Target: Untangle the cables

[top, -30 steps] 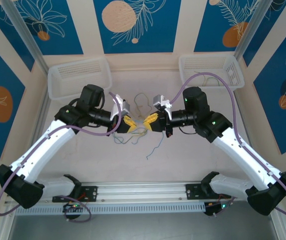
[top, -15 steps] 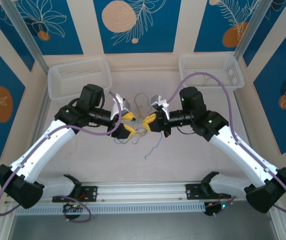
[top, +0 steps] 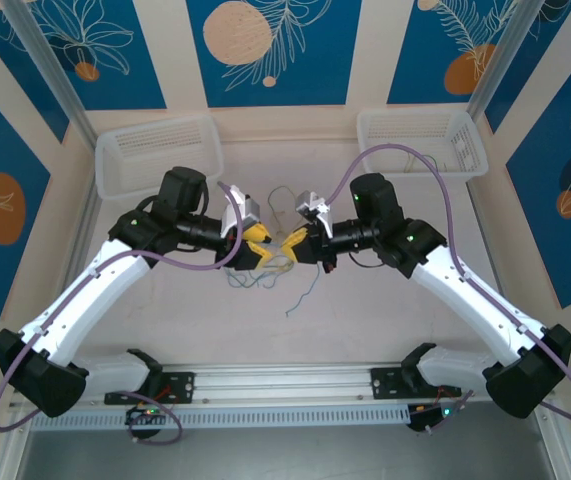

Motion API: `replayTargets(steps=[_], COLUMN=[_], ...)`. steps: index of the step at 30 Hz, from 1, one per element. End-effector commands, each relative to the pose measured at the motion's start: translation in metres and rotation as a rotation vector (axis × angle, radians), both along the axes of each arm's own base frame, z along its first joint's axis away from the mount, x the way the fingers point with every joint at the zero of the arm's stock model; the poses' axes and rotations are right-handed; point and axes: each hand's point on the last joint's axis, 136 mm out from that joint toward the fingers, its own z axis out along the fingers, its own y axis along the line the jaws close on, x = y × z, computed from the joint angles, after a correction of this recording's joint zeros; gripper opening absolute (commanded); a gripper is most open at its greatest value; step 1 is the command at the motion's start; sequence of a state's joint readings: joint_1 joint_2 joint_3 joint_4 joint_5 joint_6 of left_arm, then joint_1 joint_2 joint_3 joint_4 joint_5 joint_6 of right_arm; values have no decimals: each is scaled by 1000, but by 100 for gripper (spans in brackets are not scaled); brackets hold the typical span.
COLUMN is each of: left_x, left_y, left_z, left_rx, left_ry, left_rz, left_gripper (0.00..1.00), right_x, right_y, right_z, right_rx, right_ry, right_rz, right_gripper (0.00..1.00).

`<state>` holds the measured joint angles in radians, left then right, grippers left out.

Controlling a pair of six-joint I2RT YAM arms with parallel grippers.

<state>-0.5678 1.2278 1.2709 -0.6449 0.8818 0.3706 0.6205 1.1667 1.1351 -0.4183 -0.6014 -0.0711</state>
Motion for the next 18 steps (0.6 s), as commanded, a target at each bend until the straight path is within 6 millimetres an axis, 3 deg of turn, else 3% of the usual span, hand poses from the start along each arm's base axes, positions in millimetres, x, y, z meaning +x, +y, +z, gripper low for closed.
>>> replayTargets(steps=[1, 11, 18], left_x=[-4, -2, 0], left_y=[-2, -3, -4], left_z=[12, 4, 4], left_rx=[-20, -4, 0], left_ry=[-23, 2, -7], left_rz=[-22, -31, -18], left_gripper=[32, 1, 0], right_x=[-1, -4, -2], right_y=[-2, -5, -5], right_z=[0, 6, 5], right_rx=[11, 28, 30], right_ry=[2, -8, -7], right_rz=[-8, -9, -11], right_gripper=[0, 0, 0])
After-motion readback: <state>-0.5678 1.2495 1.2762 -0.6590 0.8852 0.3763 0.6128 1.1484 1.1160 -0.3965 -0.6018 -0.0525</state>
